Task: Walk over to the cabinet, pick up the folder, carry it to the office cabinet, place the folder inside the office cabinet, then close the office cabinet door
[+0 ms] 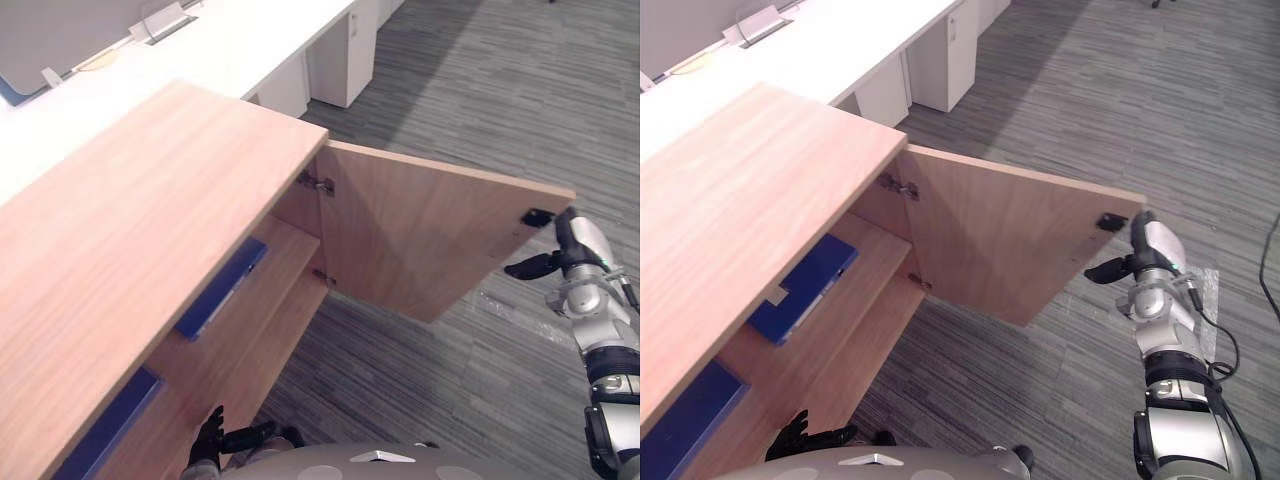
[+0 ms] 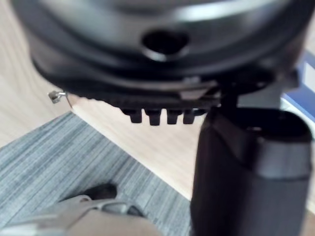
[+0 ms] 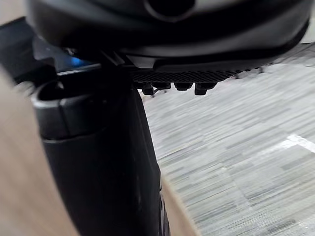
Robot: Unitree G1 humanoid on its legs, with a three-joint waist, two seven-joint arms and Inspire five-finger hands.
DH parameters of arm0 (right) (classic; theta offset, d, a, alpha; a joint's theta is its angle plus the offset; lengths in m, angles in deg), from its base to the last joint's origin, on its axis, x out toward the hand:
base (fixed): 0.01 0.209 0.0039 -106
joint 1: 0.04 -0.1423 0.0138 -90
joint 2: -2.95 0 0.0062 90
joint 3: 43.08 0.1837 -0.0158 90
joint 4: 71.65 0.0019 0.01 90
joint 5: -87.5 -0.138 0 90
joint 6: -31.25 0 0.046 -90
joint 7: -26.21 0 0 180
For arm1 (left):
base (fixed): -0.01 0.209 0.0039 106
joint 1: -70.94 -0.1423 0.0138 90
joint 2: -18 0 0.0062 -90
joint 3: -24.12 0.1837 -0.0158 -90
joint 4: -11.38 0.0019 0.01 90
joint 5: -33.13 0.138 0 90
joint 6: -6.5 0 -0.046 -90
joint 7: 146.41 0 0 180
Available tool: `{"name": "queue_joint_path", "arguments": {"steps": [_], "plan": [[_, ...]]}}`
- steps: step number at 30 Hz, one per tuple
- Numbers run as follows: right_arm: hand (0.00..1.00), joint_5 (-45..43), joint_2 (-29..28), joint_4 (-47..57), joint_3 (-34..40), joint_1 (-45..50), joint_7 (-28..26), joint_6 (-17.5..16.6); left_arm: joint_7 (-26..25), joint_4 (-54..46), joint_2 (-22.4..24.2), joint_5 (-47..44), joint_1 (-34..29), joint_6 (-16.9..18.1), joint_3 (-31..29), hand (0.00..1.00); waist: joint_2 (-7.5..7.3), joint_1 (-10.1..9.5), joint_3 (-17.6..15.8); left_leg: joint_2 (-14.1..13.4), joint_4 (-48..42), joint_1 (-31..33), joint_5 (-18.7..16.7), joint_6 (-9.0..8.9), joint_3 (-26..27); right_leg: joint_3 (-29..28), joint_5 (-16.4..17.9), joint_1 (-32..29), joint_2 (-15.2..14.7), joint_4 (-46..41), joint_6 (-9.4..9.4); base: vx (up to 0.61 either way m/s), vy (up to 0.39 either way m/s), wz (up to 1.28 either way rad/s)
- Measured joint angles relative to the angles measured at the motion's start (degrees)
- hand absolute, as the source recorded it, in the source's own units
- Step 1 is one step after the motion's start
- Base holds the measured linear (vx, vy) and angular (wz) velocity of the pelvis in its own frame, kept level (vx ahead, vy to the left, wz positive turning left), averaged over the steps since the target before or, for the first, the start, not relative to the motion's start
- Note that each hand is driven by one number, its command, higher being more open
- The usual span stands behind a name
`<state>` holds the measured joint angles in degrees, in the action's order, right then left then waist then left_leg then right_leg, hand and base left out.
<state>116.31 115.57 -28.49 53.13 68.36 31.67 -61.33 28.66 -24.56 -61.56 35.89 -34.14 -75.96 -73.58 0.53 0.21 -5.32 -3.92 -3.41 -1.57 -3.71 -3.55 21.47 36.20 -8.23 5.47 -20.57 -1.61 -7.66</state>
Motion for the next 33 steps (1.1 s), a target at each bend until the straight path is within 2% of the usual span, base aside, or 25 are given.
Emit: {"name": "queue_joint_path", "arguments": {"steps": [1,3,4,5,6,7,8,11,14,15,18,20,21,22,24,28,33], "plan": [[1.00,0.9,0.1,-1.0,-0.6,-0.1,-0.1,-0.2,0.0,-0.2,-0.5,-0.1,-0.2,0.0,0.0,1.00,-0.64,0.02,-0.2,-0.5,-0.5,-0.1,0.0,0.00,-0.3,-0.2,-0.5,0.0,0.3,-0.7,0.24,0.06,0.028,0.01],[1.00,2.6,0.7,-1.3,-4.2,-0.1,-0.3,-0.2,0.0,-0.2,-1.3,-0.1,-0.2,-0.1,-0.1,1.00,-0.96,0.25,-0.3,-1.9,-3.3,0.6,-0.5,-0.15,-0.6,-0.3,-1.1,0.1,0.7,-2.6,0.61,0.09,-0.032,-0.01],[1.00,3.1,1.0,-1.5,-6.2,-0.1,-0.4,-0.1,0.0,-0.5,-1.5,-0.2,-0.1,0.1,-0.2,1.00,-2.48,0.17,-1.1,-2.3,-9.2,3.7,-3.4,-0.75,-0.6,-0.4,-1.9,0.6,-0.4,-3.0,1.48,0.04,-0.004,-0.01],[1.00,4.5,1.9,-1.7,-8.1,-0.1,-0.5,0.0,0.0,-0.9,-1.2,0.0,-0.2,0.8,-0.1,1.00,-3.04,0.03,-1.0,-0.5,-4.8,4.1,-4.4,-1.23,-1.3,-0.9,-1.9,1.2,-1.4,-2.9,1.44,-0.04,0.068,-0.03],[1.00,5.2,5.6,-1.7,-10.3,-0.7,-0.6,-0.1,0.3,-1.1,-0.8,0.9,-0.2,1.2,0.8,1.00,0.44,0.20,-0.5,-0.4,3.4,4.6,7.1,1.78,-1.9,-0.2,-1.9,1.8,0.4,-2.9,1.42,-0.05,0.085,-0.19],[1.00,6.8,6.1,-2.0,-11.4,-0.8,-0.8,0.0,0.2,-1.0,-0.1,1.2,-0.3,1.1,0.9,1.00,-0.44,-0.04,-0.1,-0.1,2.8,4.3,6.5,2.79,-0.7,-0.1,-1.5,1.8,-0.4,-2.9,0.56,0.00,0.077,-0.25],[1.00,8.3,6.8,-1.9,-12.9,-1.4,-1.5,-0.3,0.0,-1.0,-0.1,1.3,-0.4,1.0,0.6,1.00,0.10,0.01,0.2,0.4,2.6,4.1,6.5,2.97,-0.8,0.3,-1.9,1.5,-0.7,-3.2,-0.11,0.04,0.057,-0.27],[1.00,9.2,6.9,-1.8,-14.4,-2.3,-1.6,-1.7,-0.4,-1.1,-0.9,2.1,-0.5,1.7,0.4,1.00,-0.72,0.11,-0.2,0.2,3.7,4.2,6.9,2.62,-0.7,0.6,-2.0,1.7,0.4,-0.5,-0.30,0.03,-0.020,-0.13],[1.00,9.1,6.3,-1.1,-14.7,-3.3,-1.3,-1.6,-0.4,-0.7,-0.8,2.1,-0.1,1.4,0.4,1.00,-0.04,0.12,-0.2,-0.1,5.0,4.0,8.3,1.96,-0.9,1.3,-1.3,2.1,1.4,1.1,-0.39,-0.02,-0.085,-0.03],[1.00,9.1,6.1,-0.2,-14.6,-3.3,-1.1,-1.6,-0.4,-0.5,-0.7,2.2,0.1,1.2,0.4,1.00,0.29,0.18,-0.2,-0.3,6.1,4.0,9.2,1.69,-1.0,1.3,-0.6,1.6,1.8,1.2,0.04,-0.05,-0.097,-0.05],[1.00,9.1,5.5,4.1,-14.6,-2.7,-1.0,-1.5,-0.4,-0.2,-0.5,2.2,0.8,1.1,-0.1,1.00,0.21,0.36,-1.1,-0.5,8.2,3.8,11.2,0.76,-1.3,1.5,2.6,1.4,2.6,2.0,-0.68,-0.07,-0.097,-0.05],[1.00,9.2,5.5,9.5,-14.6,-0.2,-1.0,-1.4,-0.5,0.1,-0.4,2.2,1.3,1.1,-0.2,1.00,0.25,0.61,-1.8,-0.7,8.5,3.8,12.0,0.20,-1.7,1.4,5.8,1.4,2.7,2.0,-2.89,-0.13,-0.134,0.00],[1.00,9.3,5.6,12.4,-14.6,1.4,-1.0,-1.4,-0.6,0.6,0.0,2.2,1.4,1.0,-0.4,1.00,0.59,1.05,-2.1,-1.2,8.6,3.9,12.4,0.08,-2.2,1.5,6.3,1.3,3.2,1.6,-2.64,-0.13,-0.118,0.03],[1.00,10.2,5.6,16.3,-14.6,3.9,-1.0,-1.5,-0.6,1.1,0.6,2.2,1.3,1.0,-0.8,1.00,1.63,1.57,-2.0,-2.0,8.6,3.7,12.6,-0.31,-2.5,1.5,7.0,1.4,3.8,1.2,-2.62,-0.09,-0.082,0.01],[1.00,11.6,5.6,22.0,-14.8,7.9,-1.0,-1.6,-0.6,1.7,1.1,2.4,1.3,0.9,-1.6,1.00,2.39,1.96,-1.9,-3.2,8.6,3.3,12.8,-0.62,-2.4,1.2,7.3,1.3,4.8,0.7,-2.64,-0.07,-0.086,-0.11],[1.00,13.7,5.6,31.2,-16.4,12.6,-1.1,-2.0,-0.5,1.7,0.8,2.4,1.5,0.9,-2.0,1.00,2.13,2.90,-1.8,-5.9,8.6,4.3,13.3,-1.90,-1.7,0.3,7.2,0.0,7.2,0.7,-1.76,-0.02,-0.068,-0.17],[1.00,13.1,7.0,36.5,-19.5,15.1,-1.6,-2.0,-0.4,2.4,0.1,2.5,2.0,0.9,-2.1,1.00,1.53,3.09,-1.5,-7.3,8.5,4.1,13.5,-2.13,-0.6,-1.4,7.2,-0.7,8.4,0.8,-1.23,-0.01,-0.034,-0.15]]}}
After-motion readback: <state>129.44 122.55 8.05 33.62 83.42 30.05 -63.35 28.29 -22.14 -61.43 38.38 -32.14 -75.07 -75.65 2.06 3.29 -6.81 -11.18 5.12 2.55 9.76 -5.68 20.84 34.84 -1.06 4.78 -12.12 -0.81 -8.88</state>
